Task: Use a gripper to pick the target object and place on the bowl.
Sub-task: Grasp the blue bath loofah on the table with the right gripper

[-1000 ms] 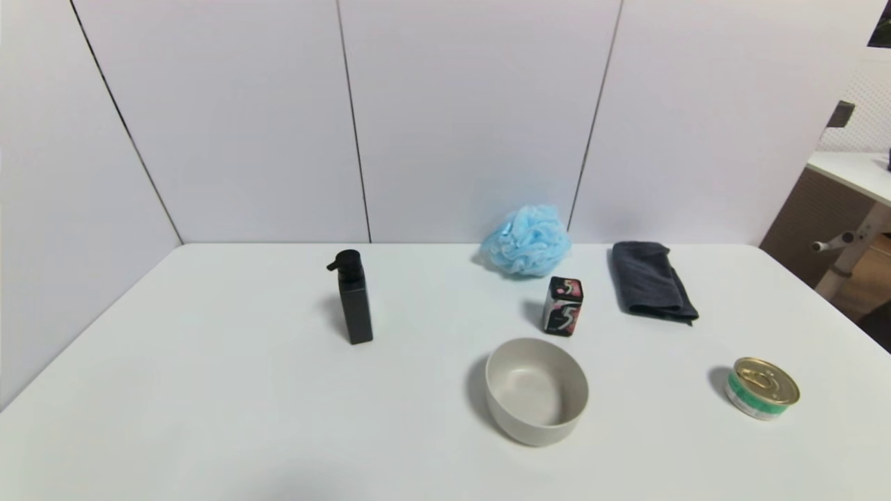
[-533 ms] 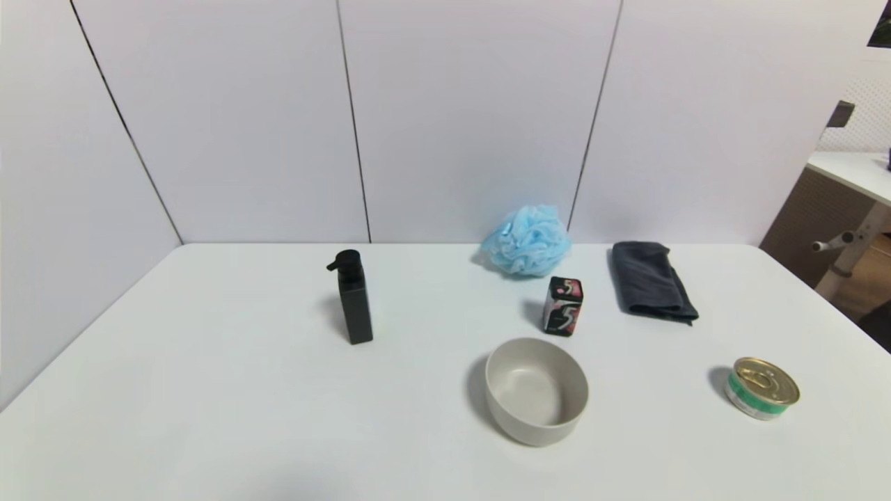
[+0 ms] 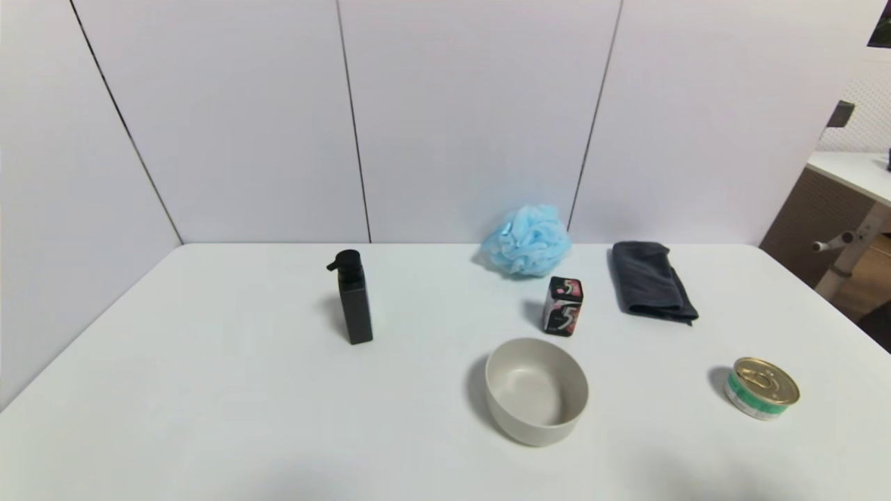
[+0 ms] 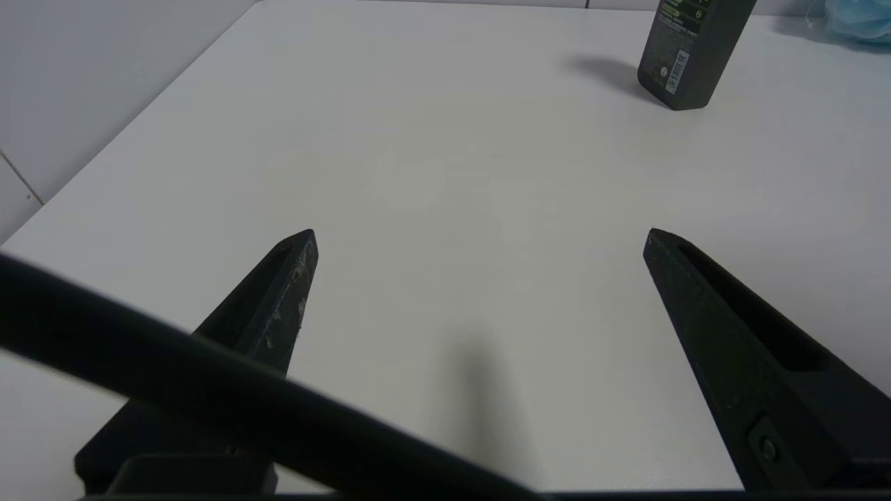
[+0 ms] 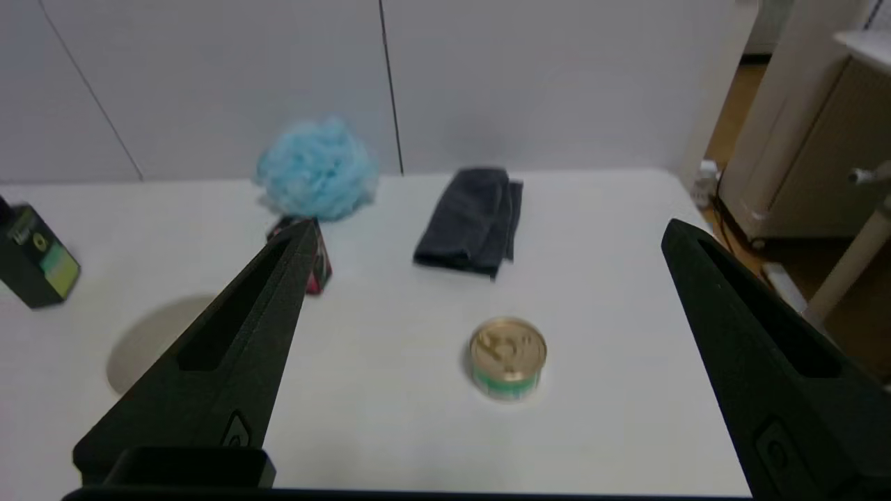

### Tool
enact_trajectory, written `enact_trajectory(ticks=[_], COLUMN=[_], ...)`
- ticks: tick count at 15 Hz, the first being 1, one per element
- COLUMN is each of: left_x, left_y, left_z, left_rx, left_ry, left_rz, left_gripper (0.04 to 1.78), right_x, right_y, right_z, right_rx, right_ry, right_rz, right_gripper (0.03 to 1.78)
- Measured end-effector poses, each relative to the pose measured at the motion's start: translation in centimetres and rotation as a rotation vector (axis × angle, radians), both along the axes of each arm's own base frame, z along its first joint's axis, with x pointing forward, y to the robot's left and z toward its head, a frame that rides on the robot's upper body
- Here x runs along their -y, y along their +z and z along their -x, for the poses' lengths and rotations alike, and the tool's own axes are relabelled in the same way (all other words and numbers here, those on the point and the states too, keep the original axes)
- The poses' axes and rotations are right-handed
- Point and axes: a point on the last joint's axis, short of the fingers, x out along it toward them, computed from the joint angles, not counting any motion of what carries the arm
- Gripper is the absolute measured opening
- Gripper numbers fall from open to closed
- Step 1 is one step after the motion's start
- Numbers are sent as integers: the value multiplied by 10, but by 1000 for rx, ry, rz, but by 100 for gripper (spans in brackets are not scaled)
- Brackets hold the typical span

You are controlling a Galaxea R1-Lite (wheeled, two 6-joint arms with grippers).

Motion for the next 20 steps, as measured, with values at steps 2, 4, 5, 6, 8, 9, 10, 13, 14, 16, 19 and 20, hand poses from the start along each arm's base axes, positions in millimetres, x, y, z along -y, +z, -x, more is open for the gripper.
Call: enact_trajectory(ticks=[2, 4, 5, 6, 8, 9, 10, 13, 14, 16, 19, 20], left_x=[0, 0, 0, 0, 0, 0, 0, 0, 0, 0, 0, 0], left_y=[0, 0, 0, 0, 0, 0, 0, 0, 0, 0, 0, 0], left_z=[0, 0, 0, 0, 0, 0, 0, 0, 0, 0, 0, 0], left_rx=[0, 0, 0, 0, 0, 0, 0, 0, 0, 0, 0, 0], left_ry=[0, 0, 0, 0, 0, 0, 0, 0, 0, 0, 0, 0], left_rz=[0, 0, 0, 0, 0, 0, 0, 0, 0, 0, 0, 0], left_gripper=[169, 169, 169, 169, 169, 169, 169, 169, 169, 169, 169, 169], right_x=[-1, -2, -3, -4, -10, -14, -19, -43, -52, -73, -107, -118], right_y=[44, 73, 85, 93, 102, 105, 108, 114, 112, 100, 69, 57], right_z=[-27, -61, -77, -94, -127, -142, -157, -209, -227, -268, -320, -335], right_rx=[21, 15, 15, 9, -12, -21, -30, -50, -62, -111, -201, -235], right_ry=[14, 42, 60, 79, 118, 142, 172, 273, 298, 348, 434, 462], right_rz=[0, 6, 16, 34, 85, 99, 104, 108, 109, 113, 122, 125], right_gripper=[171, 171, 171, 171, 171, 171, 171, 171, 171, 171, 171, 171])
